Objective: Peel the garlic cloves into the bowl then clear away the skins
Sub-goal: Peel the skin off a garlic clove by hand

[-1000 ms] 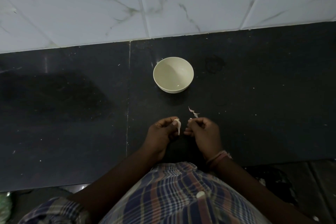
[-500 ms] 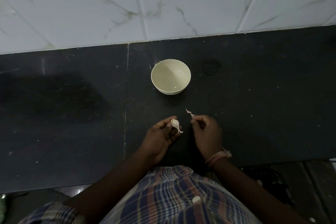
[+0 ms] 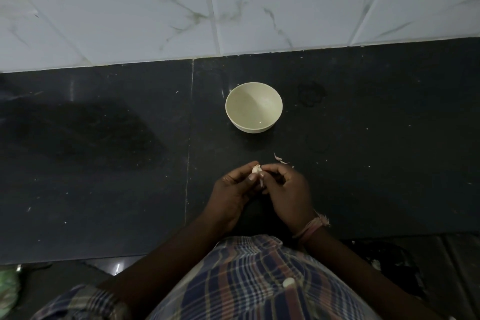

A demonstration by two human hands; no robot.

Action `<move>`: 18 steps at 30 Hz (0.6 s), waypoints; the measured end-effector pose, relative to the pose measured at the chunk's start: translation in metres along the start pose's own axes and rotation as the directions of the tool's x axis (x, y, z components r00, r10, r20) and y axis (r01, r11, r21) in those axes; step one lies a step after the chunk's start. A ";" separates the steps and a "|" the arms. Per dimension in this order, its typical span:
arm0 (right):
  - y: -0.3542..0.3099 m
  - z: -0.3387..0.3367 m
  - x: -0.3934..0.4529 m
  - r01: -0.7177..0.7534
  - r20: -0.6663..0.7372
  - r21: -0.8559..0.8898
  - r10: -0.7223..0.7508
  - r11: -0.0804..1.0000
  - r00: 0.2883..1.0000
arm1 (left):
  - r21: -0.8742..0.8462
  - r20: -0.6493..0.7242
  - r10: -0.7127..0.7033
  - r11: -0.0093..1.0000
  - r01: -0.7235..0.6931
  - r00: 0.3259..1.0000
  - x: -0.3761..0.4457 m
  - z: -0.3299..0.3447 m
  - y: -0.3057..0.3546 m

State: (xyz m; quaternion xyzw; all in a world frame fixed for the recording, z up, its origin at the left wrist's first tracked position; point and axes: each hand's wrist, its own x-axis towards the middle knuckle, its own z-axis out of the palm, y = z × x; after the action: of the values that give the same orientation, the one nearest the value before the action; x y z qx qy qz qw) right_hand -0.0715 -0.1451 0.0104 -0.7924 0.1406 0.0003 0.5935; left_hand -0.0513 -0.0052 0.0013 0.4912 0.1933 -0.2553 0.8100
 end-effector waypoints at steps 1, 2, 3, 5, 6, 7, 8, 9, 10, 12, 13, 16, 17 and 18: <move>0.001 0.000 0.001 -0.002 -0.005 -0.002 0.002 1.000 1.000 | 0.004 -0.001 0.008 1.000 -0.008 1.000 0.000 0.001 0.001; 0.003 0.000 0.002 -0.002 -0.006 -0.007 0.002 1.000 1.000 | 0.012 -0.007 0.020 1.000 -0.020 1.000 -0.001 0.001 0.001; 0.003 0.000 0.002 -0.006 -0.003 -0.011 0.006 1.000 1.000 | 0.021 -0.011 0.034 0.999 -0.034 0.999 -0.001 0.002 0.002; 0.003 0.001 0.003 -0.028 0.002 -0.004 0.028 1.000 1.000 | 0.040 -0.010 0.058 0.998 -0.058 0.998 -0.001 0.003 0.004; 0.003 0.001 0.004 -0.043 0.006 0.022 0.043 0.999 0.999 | 0.044 -0.006 0.065 0.997 -0.065 0.998 -0.001 0.004 0.006; 0.001 0.000 0.004 -0.059 0.014 0.067 0.058 0.996 0.998 | 0.042 0.000 0.069 0.997 -0.069 0.998 0.000 0.004 0.007; -0.001 0.000 0.005 -0.071 0.021 0.116 0.069 0.991 0.997 | 0.037 0.003 0.072 0.997 -0.072 0.997 0.000 0.004 0.007; -0.003 0.000 0.005 -0.075 0.025 0.159 0.072 0.984 0.997 | 0.029 0.002 0.075 0.997 -0.075 0.997 0.000 0.004 0.008; -0.005 -0.001 0.005 -0.075 0.023 0.184 0.072 0.980 0.997 | 0.021 -0.002 0.081 0.996 -0.081 0.997 0.000 0.005 0.007; -0.008 -0.001 0.004 -0.073 0.018 0.214 0.071 0.974 0.997 | 0.014 -0.018 0.098 0.995 -0.098 0.995 0.000 0.005 0.005; -0.010 -0.001 0.003 -0.074 0.020 0.225 0.071 0.972 0.997 | 0.018 -0.025 0.107 0.994 -0.107 0.994 0.001 0.005 0.005; -0.013 -0.003 0.002 -0.072 0.036 0.255 0.065 0.964 0.997 | 0.057 -0.032 0.133 0.990 -0.131 0.991 0.001 0.004 0.007; -0.013 -0.003 0.002 -0.068 0.042 0.261 0.059 0.963 0.997 | 0.071 -0.030 0.141 0.988 -0.138 0.990 0.001 0.004 0.009; -0.014 -0.004 0.002 -0.060 0.042 0.266 0.050 0.962 0.998 | 0.084 -0.028 0.147 0.986 -0.144 0.989 0.001 0.004 0.010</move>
State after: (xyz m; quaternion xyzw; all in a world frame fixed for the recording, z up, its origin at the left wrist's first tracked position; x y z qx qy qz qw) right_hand -0.0670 -0.1454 0.0244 -0.7008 0.1509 0.0118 0.6971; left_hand -0.0438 -0.0052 0.0094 0.5409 0.1599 -0.1947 0.8024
